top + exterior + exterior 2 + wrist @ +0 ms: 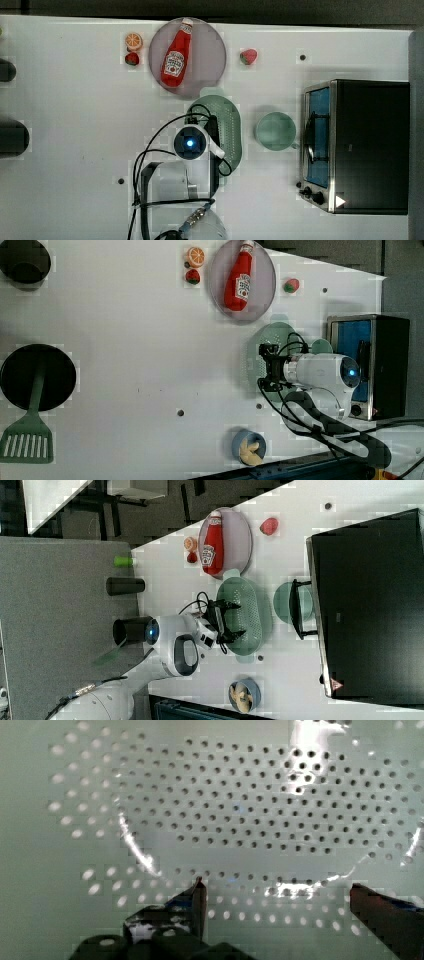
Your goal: Drag strainer right to left.
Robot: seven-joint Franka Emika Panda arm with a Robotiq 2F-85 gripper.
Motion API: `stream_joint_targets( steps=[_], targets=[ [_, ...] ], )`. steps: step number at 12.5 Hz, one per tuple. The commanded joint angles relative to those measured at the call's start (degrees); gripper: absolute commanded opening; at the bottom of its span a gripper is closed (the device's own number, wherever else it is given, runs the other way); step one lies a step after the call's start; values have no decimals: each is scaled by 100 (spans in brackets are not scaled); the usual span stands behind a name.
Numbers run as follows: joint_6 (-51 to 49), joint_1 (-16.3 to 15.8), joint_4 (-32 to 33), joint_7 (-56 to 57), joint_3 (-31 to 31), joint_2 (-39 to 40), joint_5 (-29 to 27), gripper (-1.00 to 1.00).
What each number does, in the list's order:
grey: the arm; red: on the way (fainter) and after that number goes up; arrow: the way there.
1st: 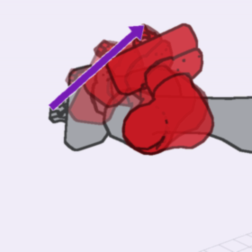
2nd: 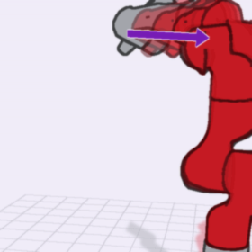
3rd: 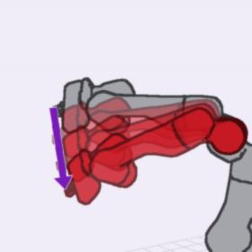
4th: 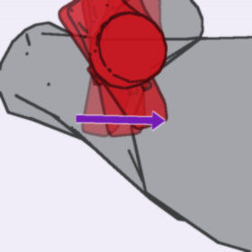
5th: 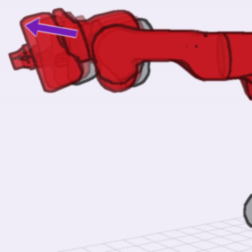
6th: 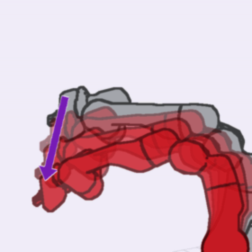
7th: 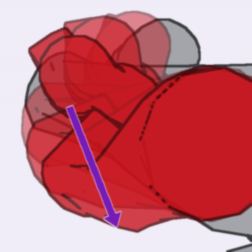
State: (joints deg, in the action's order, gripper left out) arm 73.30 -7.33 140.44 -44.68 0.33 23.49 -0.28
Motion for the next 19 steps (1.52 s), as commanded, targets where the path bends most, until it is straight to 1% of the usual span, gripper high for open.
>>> stream_joint_targets(
  steps=[1,4,10,15,19],
  targets=[
    [-594,-358,-269,-281,76,-61,62,100],
    [-703,-558,-291,-681,78,-89,62,100],
    [-1026,-1140,-535,-1943,137,-84,59,100],
    [-1319,-1436,-875,-2548,334,-30,42,100],
    [-1422,-1612,-1077,-2701,491,26,-175,100]
  ],
)
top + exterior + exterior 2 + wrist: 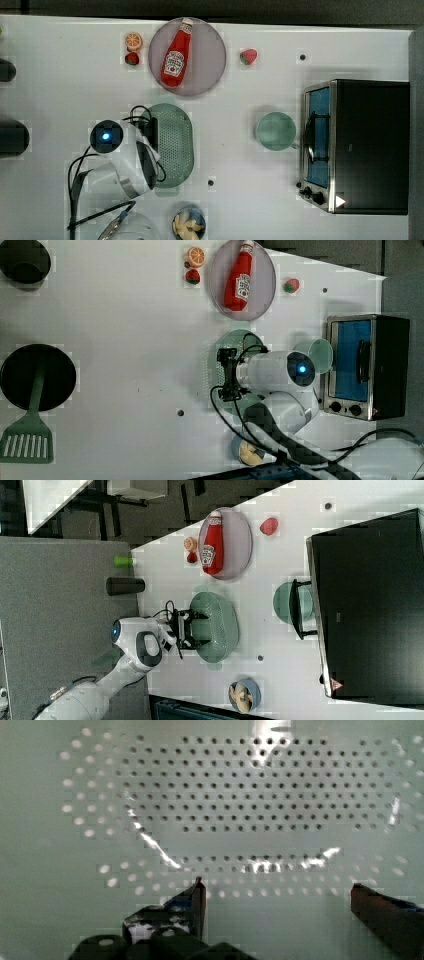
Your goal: Drag strainer right to left.
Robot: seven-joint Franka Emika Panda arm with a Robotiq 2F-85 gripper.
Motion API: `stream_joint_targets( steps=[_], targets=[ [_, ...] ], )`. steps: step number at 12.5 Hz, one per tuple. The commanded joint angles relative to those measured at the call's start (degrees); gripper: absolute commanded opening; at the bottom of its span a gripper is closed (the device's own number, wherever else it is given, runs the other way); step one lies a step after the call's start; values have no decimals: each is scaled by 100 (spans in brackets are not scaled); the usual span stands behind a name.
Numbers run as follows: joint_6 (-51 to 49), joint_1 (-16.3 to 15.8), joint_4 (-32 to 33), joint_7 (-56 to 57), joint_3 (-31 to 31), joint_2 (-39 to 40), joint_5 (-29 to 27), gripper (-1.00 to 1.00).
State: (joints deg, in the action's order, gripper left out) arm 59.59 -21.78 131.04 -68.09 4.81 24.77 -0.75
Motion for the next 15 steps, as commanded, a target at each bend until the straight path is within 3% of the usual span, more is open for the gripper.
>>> stream_joint_targets(
  steps=[1,15],
  targets=[
    [-69,-217,-189,-357,65,-72,-160,100],
    [-127,-1108,-1449,-473,78,678,-1043,100]
  ],
)
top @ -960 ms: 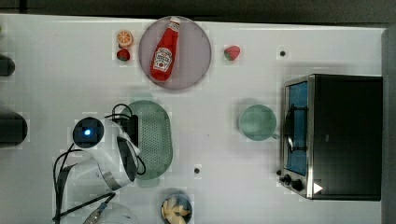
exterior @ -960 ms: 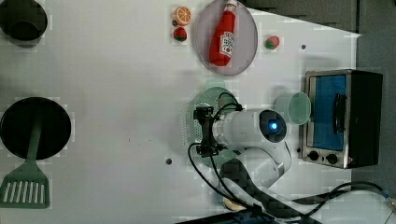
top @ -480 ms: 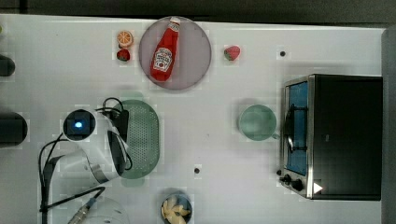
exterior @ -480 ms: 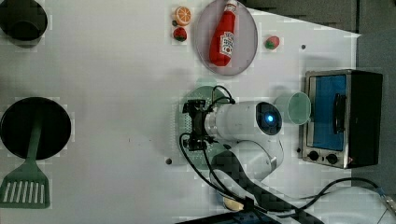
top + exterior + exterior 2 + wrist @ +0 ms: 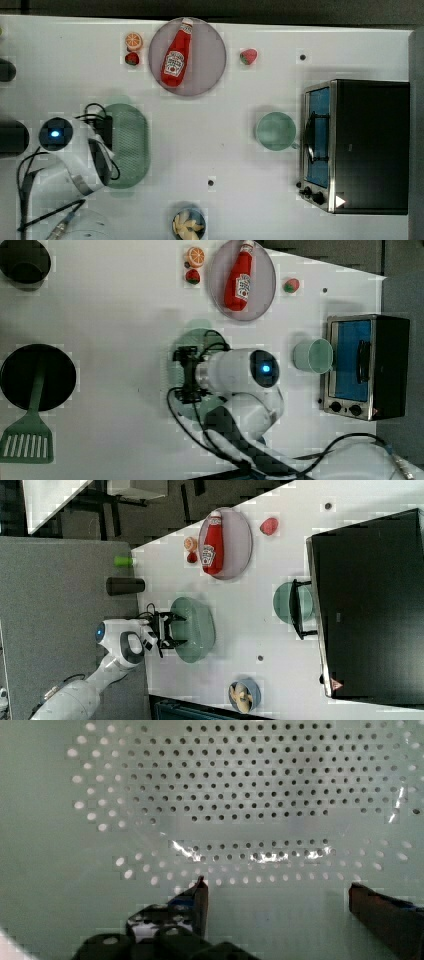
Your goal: Drag strainer right to left.
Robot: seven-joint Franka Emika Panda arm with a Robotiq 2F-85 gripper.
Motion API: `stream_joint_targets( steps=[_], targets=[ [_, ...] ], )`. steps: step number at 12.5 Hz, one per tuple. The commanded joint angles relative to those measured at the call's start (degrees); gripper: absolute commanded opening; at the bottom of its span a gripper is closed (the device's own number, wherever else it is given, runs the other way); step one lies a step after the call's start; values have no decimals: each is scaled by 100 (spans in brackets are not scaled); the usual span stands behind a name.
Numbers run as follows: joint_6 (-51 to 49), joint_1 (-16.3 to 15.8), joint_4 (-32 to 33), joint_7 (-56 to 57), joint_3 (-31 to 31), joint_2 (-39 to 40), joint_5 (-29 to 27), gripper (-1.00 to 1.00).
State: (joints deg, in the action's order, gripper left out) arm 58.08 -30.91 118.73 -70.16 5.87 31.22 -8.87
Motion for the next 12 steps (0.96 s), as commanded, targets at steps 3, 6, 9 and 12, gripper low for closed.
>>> stream_joint_targets(
  steps=[3,6,9,12],
  targets=[
    [10,-374,-497,-582,-28,192,-339,100],
    [-2,-567,-815,-929,-25,366,-347,100],
    [3,-749,-1122,-929,-26,572,-348,100],
    [21,-799,-1214,-881,-83,603,-319,100]
  ],
)
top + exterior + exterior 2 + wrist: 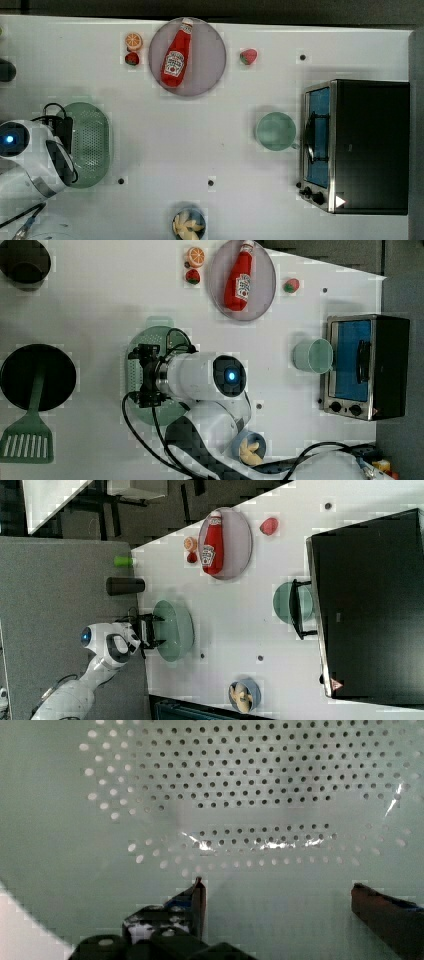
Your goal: Drag strainer right to left.
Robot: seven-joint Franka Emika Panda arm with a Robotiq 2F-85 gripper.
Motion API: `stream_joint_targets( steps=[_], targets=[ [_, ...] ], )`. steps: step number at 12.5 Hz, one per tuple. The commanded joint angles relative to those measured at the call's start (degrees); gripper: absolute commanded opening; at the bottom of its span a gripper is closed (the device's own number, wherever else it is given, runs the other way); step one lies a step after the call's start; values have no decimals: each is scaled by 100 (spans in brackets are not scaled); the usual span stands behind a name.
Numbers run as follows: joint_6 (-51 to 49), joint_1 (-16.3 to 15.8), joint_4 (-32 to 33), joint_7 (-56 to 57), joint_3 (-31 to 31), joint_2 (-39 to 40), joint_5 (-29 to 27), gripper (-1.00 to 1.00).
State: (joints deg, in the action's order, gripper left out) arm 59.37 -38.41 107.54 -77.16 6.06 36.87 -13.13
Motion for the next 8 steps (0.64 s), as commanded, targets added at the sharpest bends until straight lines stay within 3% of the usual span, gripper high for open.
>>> stream_joint_targets(
  steps=[1,4,8],
  targets=[
    [-212,-45,-79,-27,-171,-54,135,100],
    [-1407,-37,-30,1356,-609,-697,336,100],
    [-3005,43,-66,3211,-1727,-2139,605,100]
  ],
)
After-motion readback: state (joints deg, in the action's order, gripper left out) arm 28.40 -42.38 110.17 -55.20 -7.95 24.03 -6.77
